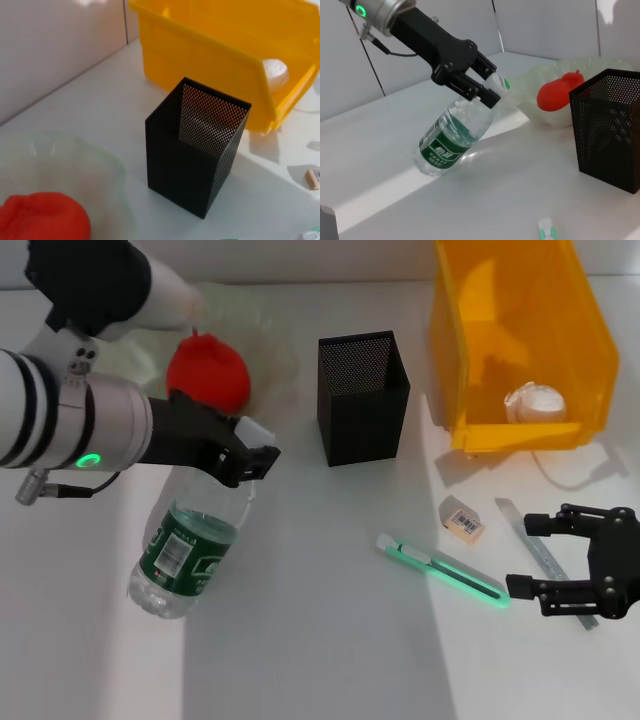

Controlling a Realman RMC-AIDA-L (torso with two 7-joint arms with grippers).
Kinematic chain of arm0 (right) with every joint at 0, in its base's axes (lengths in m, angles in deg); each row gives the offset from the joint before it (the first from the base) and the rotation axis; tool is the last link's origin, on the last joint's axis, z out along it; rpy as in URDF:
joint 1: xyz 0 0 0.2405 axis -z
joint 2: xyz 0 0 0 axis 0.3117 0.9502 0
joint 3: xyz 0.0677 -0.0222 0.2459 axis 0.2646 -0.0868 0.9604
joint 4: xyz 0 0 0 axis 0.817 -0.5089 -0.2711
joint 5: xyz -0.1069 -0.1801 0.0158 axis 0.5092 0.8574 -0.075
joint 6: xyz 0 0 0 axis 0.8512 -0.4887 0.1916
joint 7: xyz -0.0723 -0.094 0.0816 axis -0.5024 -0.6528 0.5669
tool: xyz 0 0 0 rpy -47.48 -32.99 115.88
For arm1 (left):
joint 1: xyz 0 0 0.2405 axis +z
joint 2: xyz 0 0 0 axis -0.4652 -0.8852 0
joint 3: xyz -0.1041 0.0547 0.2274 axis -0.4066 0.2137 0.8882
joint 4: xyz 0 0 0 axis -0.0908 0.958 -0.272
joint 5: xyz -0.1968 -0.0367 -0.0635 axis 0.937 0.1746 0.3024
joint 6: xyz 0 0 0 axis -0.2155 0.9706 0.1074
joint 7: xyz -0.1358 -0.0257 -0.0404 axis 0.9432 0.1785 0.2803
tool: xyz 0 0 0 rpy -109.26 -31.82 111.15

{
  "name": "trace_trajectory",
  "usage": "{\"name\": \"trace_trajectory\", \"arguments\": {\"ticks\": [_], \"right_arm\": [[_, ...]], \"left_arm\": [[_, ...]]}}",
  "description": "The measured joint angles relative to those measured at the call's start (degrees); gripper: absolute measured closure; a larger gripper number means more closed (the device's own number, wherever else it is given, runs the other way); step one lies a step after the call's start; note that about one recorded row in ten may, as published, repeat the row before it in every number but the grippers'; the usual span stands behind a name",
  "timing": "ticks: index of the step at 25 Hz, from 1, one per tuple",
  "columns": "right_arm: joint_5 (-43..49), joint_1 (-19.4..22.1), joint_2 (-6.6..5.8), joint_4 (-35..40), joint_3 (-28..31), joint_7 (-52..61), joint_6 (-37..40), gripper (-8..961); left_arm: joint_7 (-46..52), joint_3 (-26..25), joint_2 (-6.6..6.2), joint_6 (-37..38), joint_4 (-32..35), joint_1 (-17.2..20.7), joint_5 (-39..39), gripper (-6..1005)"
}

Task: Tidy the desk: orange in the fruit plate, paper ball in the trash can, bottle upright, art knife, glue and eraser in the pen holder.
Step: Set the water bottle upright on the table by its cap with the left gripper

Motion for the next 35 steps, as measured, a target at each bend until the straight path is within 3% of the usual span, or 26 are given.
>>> {"name": "trace_trajectory", "arguments": {"ticks": [3,4,7,12,35], "right_arm": [[0.0,-0.2,0.0,0.0,0.0,0.3,0.1,114],[0.0,-0.3,-0.01,0.0,0.0,0.4,0.1,114],[0.0,-0.4,-0.07,0.2,0.0,0.6,0.1,115],[0.0,-0.5,-0.09,0.3,0.0,0.7,0.2,116],[0.0,-1.5,-0.17,0.7,0.0,1.5,0.3,121]], "left_arm": [[-1.2,-0.9,0.0,0.2,0.5,0.7,1.0,550],[-4.3,-4.1,-0.02,0.9,1.6,2.4,5.0,550],[-6.3,-7.5,-0.1,1.5,2.4,4.0,7.8,550],[-7.8,-10.9,-0.12,3.3,2.9,4.7,9.3,550],[-10.6,-17.2,-0.12,6.9,4.0,5.2,13.0,553]]}}
